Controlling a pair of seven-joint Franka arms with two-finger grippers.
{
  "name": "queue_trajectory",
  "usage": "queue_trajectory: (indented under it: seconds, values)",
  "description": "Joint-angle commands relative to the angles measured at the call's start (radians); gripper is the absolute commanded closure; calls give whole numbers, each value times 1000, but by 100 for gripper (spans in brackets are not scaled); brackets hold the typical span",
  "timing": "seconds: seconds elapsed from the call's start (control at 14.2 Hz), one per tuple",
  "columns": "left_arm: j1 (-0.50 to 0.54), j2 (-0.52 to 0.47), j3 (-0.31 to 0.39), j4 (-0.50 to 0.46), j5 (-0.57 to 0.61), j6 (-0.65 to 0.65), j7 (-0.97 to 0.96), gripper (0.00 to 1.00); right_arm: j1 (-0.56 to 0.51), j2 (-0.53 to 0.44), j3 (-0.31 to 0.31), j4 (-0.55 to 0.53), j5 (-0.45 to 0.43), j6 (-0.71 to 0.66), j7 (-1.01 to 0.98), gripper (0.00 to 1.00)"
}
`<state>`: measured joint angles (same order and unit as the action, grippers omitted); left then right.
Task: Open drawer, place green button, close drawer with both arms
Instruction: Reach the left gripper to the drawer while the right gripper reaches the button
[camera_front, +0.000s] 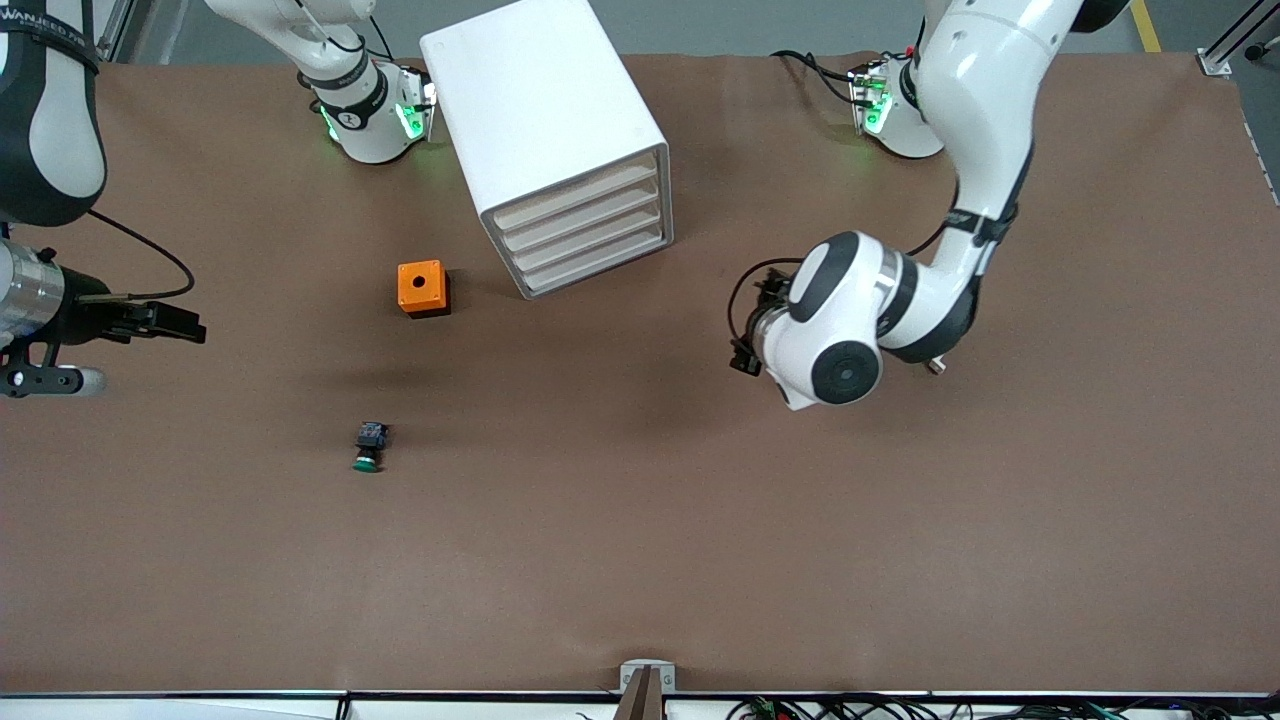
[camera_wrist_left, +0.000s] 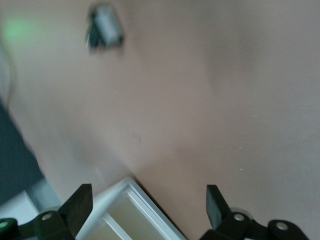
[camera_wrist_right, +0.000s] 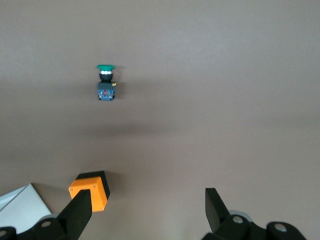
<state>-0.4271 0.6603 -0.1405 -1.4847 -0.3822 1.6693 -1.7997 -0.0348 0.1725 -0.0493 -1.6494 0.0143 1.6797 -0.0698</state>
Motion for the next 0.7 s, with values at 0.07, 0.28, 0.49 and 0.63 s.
queue_trajectory:
  seconds: [0.07, 0.28, 0.49, 0.63]
  values:
    - [-70, 81, 6, 58, -76, -16, -167, 0, 47, 8, 16, -151, -5, 223, 132, 0]
    - [-78, 120, 7, 52, -220, -16, -309, 0, 93, 57, 16, -220, -1, 388, 217, 0]
    - [-81, 183, 7, 54, -421, -16, -386, 7, 90, 116, 16, -249, 7, 487, 222, 0]
    - [-91, 197, 7, 52, -469, -16, -456, 18, 96, 128, 17, -309, 10, 595, 229, 0]
